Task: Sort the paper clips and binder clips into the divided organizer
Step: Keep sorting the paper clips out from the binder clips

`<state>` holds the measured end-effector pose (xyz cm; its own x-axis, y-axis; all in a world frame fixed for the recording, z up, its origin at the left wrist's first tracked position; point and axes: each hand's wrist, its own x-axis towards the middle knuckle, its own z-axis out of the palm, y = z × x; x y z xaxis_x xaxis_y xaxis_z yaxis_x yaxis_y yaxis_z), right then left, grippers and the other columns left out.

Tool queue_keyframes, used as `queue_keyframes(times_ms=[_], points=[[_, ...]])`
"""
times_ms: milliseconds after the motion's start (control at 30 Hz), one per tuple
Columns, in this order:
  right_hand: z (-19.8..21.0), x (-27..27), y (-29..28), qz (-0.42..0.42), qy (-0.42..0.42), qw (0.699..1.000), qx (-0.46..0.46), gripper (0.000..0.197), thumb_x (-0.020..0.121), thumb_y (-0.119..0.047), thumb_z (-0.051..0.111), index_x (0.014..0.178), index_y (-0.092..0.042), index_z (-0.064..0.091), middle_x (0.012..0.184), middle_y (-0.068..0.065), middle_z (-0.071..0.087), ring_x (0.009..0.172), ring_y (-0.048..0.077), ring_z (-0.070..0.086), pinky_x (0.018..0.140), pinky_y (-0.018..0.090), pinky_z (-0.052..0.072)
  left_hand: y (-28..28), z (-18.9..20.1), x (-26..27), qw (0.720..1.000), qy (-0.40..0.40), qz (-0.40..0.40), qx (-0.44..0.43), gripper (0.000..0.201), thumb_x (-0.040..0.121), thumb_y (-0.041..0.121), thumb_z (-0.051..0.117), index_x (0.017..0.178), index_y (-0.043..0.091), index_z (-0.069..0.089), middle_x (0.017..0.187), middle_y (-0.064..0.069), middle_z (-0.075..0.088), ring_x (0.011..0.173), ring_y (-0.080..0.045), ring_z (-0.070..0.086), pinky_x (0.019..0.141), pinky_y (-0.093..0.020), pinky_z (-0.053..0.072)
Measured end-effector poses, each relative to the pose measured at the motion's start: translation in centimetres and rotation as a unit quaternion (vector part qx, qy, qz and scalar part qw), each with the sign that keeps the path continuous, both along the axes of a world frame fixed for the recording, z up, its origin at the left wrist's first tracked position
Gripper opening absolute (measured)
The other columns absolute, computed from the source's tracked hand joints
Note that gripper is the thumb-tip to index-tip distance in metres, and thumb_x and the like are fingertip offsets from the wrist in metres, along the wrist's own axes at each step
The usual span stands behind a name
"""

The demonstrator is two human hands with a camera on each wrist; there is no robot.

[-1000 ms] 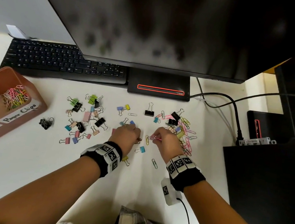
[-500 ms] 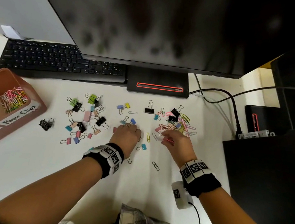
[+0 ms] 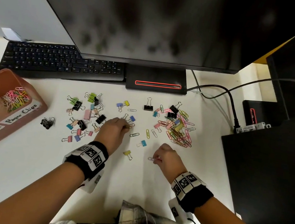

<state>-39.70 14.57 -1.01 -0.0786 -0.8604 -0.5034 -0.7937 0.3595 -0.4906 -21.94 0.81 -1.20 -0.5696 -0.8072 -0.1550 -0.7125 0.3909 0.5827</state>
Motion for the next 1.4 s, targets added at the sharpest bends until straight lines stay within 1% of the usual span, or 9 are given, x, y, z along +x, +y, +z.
queue_keyframes(times_ms=[233, 400, 533, 633, 800, 967, 1133, 1300, 1400], points=[[0.5, -0.5, -1.7, -0.041, 0.0, 0.999, -0.016, 0.019, 0.089, -0.023, 0.059, 0.101, -0.01, 0.064, 0.098, 0.008, 0.067, 0.087, 0.021, 0.06, 0.073, 0.025, 0.044, 1.0, 0.4, 1.6, 1.0, 0.014, 0.01, 0.013, 0.01, 0.088, 0.01, 0.057, 0.092, 0.003, 0.064, 0.087, -0.016, 0.065, 0.083, -0.032, 0.059, 0.074, -0.034, 0.045], [0.3, -1.1, -5.6, -0.143, -0.03, 0.987, -0.068, 0.028, 0.081, -0.015, 0.069, 0.106, -0.005, 0.066, 0.109, 0.013, 0.066, 0.091, 0.026, 0.063, 0.084, 0.031, 0.05, 1.8, 0.8, 2.4, 0.998, 0.027, 0.031, 0.038, 0.01, 0.087, 0.011, 0.059, 0.092, 0.004, 0.065, 0.091, -0.013, 0.066, 0.086, -0.028, 0.06, 0.078, -0.033, 0.046], [-0.2, -0.3, -7.2, -0.141, 0.001, 0.989, -0.031, 0.037, 0.078, -0.017, 0.072, 0.111, -0.003, 0.063, 0.112, 0.017, 0.061, 0.097, 0.028, 0.059, 0.088, 0.03, 0.046, 1.8, 1.5, 3.1, 0.998, 0.018, 0.036, 0.05, 0.01, 0.087, 0.01, 0.057, 0.089, 0.004, 0.064, 0.089, -0.013, 0.065, 0.085, -0.029, 0.059, 0.078, -0.038, 0.048], [-0.2, 0.6, -7.7, -0.153, 0.021, 0.988, -0.026, 0.036, 0.076, -0.016, 0.074, 0.109, -0.004, 0.064, 0.117, 0.015, 0.055, 0.102, 0.027, 0.057, 0.09, 0.025, 0.041, 1.5, 1.8, 3.8, 0.998, 0.017, 0.041, 0.052, 0.01, 0.088, 0.009, 0.056, 0.091, 0.004, 0.064, 0.091, -0.013, 0.065, 0.086, -0.028, 0.058, 0.078, -0.034, 0.047], [0.1, 1.8, -8.7, -0.154, 0.019, 0.988, 0.006, 0.026, 0.078, -0.012, 0.072, 0.102, -0.005, 0.064, 0.106, 0.014, 0.065, 0.097, 0.026, 0.061, 0.085, 0.031, 0.048, 0.8, 1.9, 5.5, 0.997, 0.017, 0.045, 0.055, 0.01, 0.088, 0.013, 0.057, 0.089, 0.006, 0.063, 0.088, -0.011, 0.064, 0.084, -0.026, 0.057, 0.075, -0.034, 0.047], [0.8, 3.1, -10.1, -0.115, 0.05, 0.991, 0.045, 0.015, 0.083, -0.012, 0.065, 0.098, -0.008, 0.066, 0.105, 0.011, 0.066, 0.101, 0.024, 0.059, 0.088, 0.03, 0.047, 0.3, 2.0, 7.7, 0.997, 0.026, 0.041, 0.065, 0.009, 0.088, 0.012, 0.058, 0.089, 0.005, 0.063, 0.088, -0.01, 0.063, 0.082, -0.025, 0.057, 0.072, -0.031, 0.046], [1.0, 5.2, -11.9, -0.054, 0.097, 0.992, 0.063, 0.019, 0.088, -0.013, 0.058, 0.105, -0.005, 0.064, 0.113, 0.012, 0.063, 0.108, 0.027, 0.057, 0.093, 0.03, 0.044, -0.8, 2.2, 10.5, 0.996, 0.008, 0.038, 0.076, 0.01, 0.088, 0.014, 0.057, 0.09, 0.007, 0.064, 0.091, -0.009, 0.063, 0.085, -0.025, 0.057, 0.075, -0.031, 0.045], [1.4, 6.9, -12.9, 0.037, 0.135, 0.985, 0.106, 0.025, 0.09, -0.013, 0.051, 0.11, -0.002, 0.061, 0.114, 0.014, 0.062, 0.107, 0.028, 0.058, 0.09, 0.031, 0.046, -4.0, 4.6, 14.9, 0.996, 0.031, 0.08, 0.029, 0.008, 0.088, 0.01, 0.057, 0.089, 0.009, 0.065, 0.088, -0.003, 0.06, 0.076, -0.014, 0.048, 0.069, -0.022, 0.032], [2.2, 7.4, -13.2, 0.074, 0.15, 0.978, 0.122, 0.024, 0.086, -0.013, 0.058, 0.107, -0.002, 0.063, 0.109, 0.014, 0.063, 0.104, 0.028, 0.059, 0.083, 0.029, 0.046, -6.7, 5.8, 18.5, 0.993, 0.024, 0.116, 0.0, 0.007, 0.088, 0.014, 0.058, 0.087, 0.01, 0.064, 0.088, -0.007, 0.065, 0.072, -0.018, 0.054, 0.068, -0.028, 0.04]])
